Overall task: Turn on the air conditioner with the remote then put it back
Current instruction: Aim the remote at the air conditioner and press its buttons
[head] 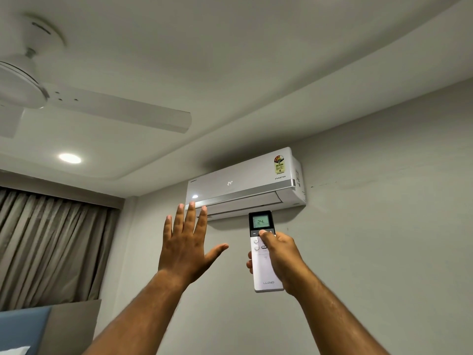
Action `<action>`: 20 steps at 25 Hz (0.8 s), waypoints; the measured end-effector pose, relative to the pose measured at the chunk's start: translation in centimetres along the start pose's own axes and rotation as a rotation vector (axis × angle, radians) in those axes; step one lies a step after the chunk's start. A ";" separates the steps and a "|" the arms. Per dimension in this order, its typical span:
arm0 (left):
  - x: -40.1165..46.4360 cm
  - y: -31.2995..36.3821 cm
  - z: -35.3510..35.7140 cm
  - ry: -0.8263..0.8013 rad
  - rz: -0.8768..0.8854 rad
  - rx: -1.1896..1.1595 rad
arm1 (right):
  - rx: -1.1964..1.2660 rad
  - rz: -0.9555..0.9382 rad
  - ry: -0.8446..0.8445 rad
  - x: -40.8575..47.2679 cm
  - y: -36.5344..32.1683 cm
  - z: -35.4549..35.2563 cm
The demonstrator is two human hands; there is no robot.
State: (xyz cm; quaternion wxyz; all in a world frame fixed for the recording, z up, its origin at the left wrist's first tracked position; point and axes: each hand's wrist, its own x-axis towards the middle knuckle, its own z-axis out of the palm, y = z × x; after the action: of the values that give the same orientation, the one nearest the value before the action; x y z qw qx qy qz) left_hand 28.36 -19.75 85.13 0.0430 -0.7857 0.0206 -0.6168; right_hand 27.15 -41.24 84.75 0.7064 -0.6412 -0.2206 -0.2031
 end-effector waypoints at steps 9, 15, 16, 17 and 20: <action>-0.4 -0.5 0.2 0.016 -0.017 -0.019 | -0.001 0.024 -0.002 -0.1 0.3 0.3; -0.7 -1.0 0.7 0.029 -0.014 -0.031 | -0.014 0.034 0.002 0.6 1.2 0.6; -0.7 -1.1 0.9 0.028 -0.019 -0.031 | -0.012 0.036 -0.001 0.7 1.4 0.8; -0.8 -1.3 1.0 0.026 -0.024 -0.027 | -0.006 0.037 -0.007 0.8 1.5 0.9; -0.9 -1.8 1.3 0.018 -0.036 -0.021 | 0.028 0.036 -0.048 0.9 1.9 1.2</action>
State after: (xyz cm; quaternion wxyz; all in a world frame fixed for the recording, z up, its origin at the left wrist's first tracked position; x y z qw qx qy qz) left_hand 29.38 -17.82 84.14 0.0235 -0.7809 0.0134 -0.6241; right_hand 28.93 -39.86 83.78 0.7134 -0.6396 -0.2288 -0.1718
